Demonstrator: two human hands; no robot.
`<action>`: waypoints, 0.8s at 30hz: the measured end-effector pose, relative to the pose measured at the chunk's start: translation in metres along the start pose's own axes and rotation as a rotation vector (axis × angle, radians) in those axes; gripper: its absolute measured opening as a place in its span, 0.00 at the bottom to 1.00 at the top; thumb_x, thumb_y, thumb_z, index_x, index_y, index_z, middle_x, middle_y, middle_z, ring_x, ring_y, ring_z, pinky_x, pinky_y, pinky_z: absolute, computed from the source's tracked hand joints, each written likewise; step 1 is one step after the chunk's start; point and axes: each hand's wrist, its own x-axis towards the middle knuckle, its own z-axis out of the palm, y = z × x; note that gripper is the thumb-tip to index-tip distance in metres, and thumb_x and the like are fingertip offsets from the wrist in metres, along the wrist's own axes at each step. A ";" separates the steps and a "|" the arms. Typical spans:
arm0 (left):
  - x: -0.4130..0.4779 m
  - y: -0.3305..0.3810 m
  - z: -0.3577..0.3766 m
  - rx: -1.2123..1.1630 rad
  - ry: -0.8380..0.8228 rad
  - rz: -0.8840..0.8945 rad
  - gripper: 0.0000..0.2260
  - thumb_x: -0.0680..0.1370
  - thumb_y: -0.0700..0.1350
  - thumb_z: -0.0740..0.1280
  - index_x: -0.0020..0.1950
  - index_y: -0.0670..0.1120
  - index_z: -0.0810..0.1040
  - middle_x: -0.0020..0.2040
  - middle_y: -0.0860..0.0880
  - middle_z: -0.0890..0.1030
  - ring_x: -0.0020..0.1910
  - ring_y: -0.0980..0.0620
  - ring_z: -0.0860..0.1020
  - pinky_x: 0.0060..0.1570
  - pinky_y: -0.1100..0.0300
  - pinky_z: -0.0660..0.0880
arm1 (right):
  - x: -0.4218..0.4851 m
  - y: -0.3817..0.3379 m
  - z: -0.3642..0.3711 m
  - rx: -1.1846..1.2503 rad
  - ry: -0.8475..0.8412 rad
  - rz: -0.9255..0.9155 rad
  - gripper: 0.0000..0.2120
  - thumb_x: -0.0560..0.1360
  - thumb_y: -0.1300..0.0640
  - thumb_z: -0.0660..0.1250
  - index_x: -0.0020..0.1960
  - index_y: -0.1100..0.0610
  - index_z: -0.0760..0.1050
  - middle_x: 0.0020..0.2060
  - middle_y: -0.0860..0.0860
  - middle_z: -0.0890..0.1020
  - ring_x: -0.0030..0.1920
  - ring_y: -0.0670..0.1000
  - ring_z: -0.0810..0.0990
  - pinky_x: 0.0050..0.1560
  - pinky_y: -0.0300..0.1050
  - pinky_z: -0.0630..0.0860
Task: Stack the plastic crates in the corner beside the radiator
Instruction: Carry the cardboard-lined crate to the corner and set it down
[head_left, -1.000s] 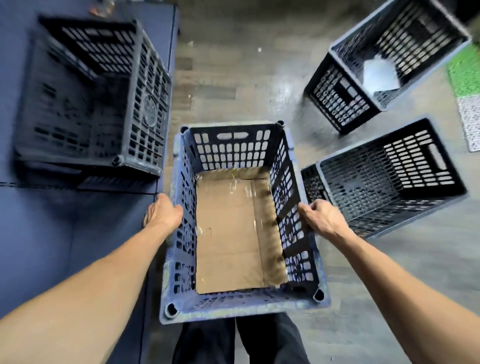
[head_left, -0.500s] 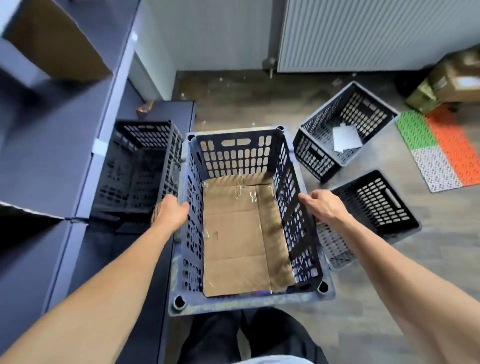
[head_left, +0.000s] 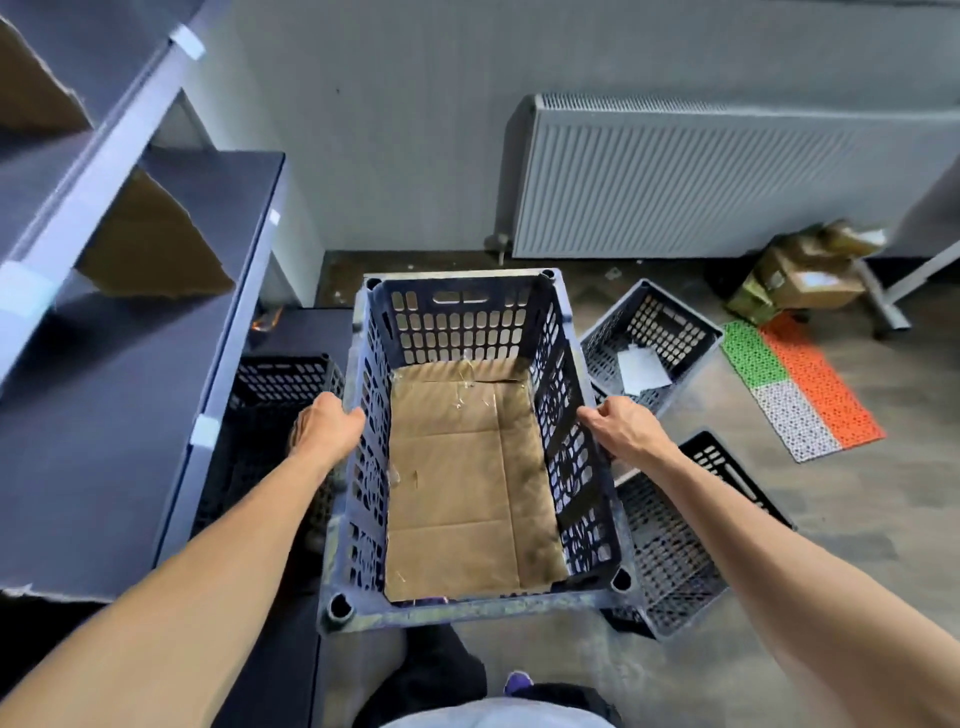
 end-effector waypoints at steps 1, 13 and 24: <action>0.009 0.002 -0.007 -0.002 -0.003 0.003 0.13 0.79 0.49 0.62 0.39 0.42 0.68 0.36 0.44 0.73 0.34 0.45 0.72 0.36 0.55 0.66 | 0.004 -0.010 -0.003 0.007 0.013 0.003 0.17 0.80 0.45 0.59 0.40 0.56 0.68 0.34 0.53 0.77 0.32 0.52 0.73 0.38 0.47 0.73; 0.085 0.024 -0.060 -0.044 -0.006 0.013 0.16 0.78 0.48 0.62 0.48 0.33 0.75 0.54 0.35 0.78 0.52 0.37 0.79 0.51 0.49 0.76 | 0.068 -0.077 -0.029 0.035 0.061 -0.007 0.22 0.78 0.45 0.61 0.30 0.55 0.66 0.27 0.53 0.74 0.27 0.53 0.72 0.35 0.45 0.70; 0.153 0.091 -0.061 -0.030 -0.016 -0.097 0.18 0.76 0.48 0.62 0.54 0.34 0.77 0.52 0.36 0.81 0.50 0.38 0.80 0.44 0.52 0.76 | 0.184 -0.099 -0.073 0.023 -0.006 -0.076 0.23 0.79 0.47 0.61 0.28 0.55 0.64 0.26 0.52 0.73 0.26 0.52 0.70 0.30 0.42 0.64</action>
